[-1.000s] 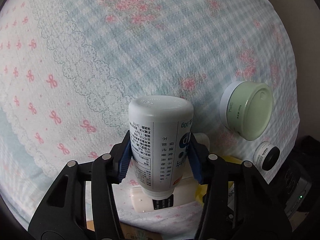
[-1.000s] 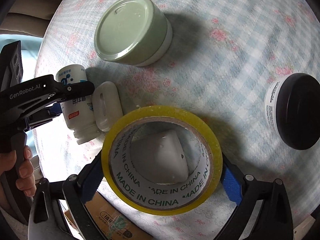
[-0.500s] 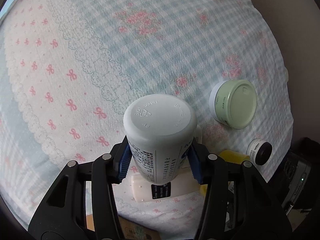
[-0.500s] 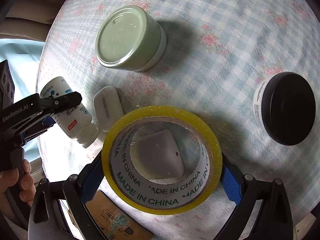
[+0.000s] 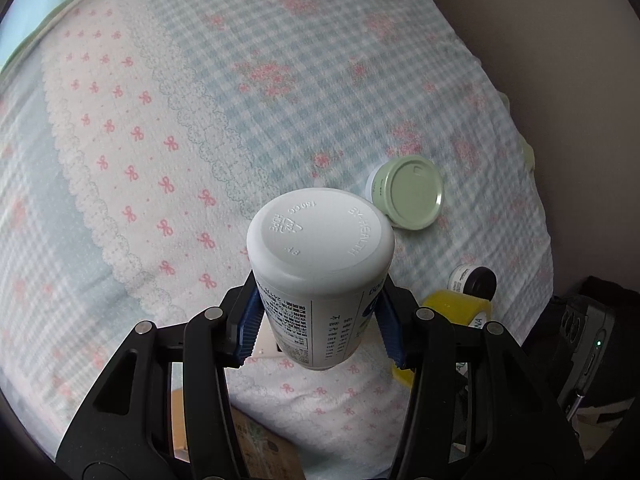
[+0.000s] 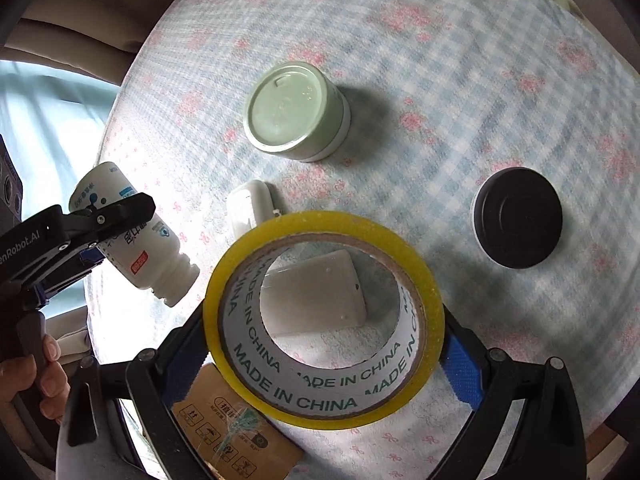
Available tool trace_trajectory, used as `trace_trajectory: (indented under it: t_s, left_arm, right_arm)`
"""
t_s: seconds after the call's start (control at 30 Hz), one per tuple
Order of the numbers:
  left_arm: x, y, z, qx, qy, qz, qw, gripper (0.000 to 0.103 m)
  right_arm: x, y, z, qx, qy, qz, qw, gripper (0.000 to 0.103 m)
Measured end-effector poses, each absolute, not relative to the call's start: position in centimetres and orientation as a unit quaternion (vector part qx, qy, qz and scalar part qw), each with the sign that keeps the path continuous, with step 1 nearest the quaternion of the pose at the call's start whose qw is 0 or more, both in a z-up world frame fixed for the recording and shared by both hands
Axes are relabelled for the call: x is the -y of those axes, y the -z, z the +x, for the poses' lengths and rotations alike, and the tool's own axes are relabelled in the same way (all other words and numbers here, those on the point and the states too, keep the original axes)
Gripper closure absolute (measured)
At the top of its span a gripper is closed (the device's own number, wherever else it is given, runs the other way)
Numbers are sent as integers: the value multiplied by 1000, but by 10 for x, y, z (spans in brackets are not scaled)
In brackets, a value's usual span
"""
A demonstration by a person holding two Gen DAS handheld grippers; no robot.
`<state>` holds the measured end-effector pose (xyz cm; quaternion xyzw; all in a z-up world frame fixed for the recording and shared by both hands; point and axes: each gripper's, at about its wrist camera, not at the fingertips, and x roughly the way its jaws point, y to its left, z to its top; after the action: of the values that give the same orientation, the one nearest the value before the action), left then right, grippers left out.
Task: Organize rigid objects
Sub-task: 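Carry the pill bottle and yellow tape into the cardboard box and release both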
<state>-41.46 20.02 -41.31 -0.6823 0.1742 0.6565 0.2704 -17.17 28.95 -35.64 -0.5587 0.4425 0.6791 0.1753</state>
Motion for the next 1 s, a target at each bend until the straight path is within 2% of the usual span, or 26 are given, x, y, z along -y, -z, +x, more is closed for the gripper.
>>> trace_trajectory:
  t_s: [0.27, 0.37, 0.57, 0.73, 1.0]
  left_arm:
    - [-138, 335, -384, -139, -687, -659, 273, 56]
    - [-107, 308, -367, -125, -698, -652, 271, 56]
    - [-15, 257, -338, -89, -722, -639, 249, 56]
    - [75, 238, -320, -43, -742, -634, 212, 56]
    - [203, 237, -291, 2, -758, -633, 153, 56]
  right_arm:
    - [-277, 285, -142, -401, -718, -547, 154, 4]
    - [-236, 267, -120, -383, -731, -551, 128, 4]
    - [-172, 241, -161, -324, -760, -557, 85, 4]
    - [-122, 222, -169, -282, -774, -565, 45, 4]
    - [-24, 214, -182, -218, -782, -583, -25, 4]
